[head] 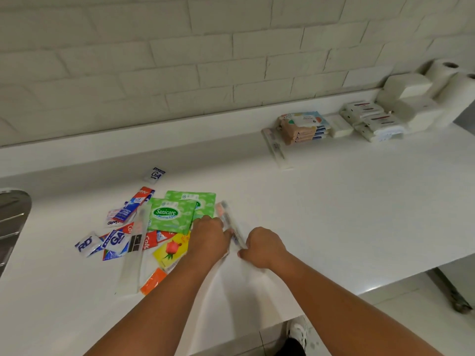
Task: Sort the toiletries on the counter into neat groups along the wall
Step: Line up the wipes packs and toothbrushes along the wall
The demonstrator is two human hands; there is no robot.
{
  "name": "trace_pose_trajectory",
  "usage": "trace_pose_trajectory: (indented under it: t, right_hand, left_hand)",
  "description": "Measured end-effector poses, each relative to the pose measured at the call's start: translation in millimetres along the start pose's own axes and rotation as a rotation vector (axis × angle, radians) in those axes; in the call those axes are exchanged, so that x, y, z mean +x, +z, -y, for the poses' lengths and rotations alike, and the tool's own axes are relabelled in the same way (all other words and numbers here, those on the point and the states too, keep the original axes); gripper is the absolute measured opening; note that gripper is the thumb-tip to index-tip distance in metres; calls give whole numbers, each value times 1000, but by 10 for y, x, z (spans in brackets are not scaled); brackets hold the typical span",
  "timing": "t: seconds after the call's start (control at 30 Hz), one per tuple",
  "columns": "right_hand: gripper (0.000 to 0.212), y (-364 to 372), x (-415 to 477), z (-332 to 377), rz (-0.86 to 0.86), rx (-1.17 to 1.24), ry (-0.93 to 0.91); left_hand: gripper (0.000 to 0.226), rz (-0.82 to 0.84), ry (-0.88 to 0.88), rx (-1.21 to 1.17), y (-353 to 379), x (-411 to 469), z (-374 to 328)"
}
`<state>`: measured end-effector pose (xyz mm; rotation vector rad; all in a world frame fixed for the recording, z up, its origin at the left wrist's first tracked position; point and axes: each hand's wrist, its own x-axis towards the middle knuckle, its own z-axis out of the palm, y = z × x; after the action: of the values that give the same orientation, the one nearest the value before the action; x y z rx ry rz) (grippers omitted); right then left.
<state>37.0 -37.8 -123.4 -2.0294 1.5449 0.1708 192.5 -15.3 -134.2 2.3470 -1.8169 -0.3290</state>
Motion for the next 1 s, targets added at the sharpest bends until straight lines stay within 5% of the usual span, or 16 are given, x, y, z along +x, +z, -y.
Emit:
trace_pose_trajectory:
  t: [0.37, 0.5, 0.67, 1.0]
  right_hand:
    - [37, -203, 91, -125, 18, 736, 49]
    - [49, -378, 195, -246, -4, 752, -6]
    - [44, -619, 428, -495, -37, 694, -34]
    - [20, -1189, 1158, -1139, -217, 447, -165]
  left_hand:
    - [43, 58, -58, -423, -169, 60, -213]
    - [45, 113, -137, -742, -166, 236, -375]
    - [11, 230, -248, -1153, -229, 496, -704]
    - [21, 63, -470, -1253, -15, 1369, -1230]
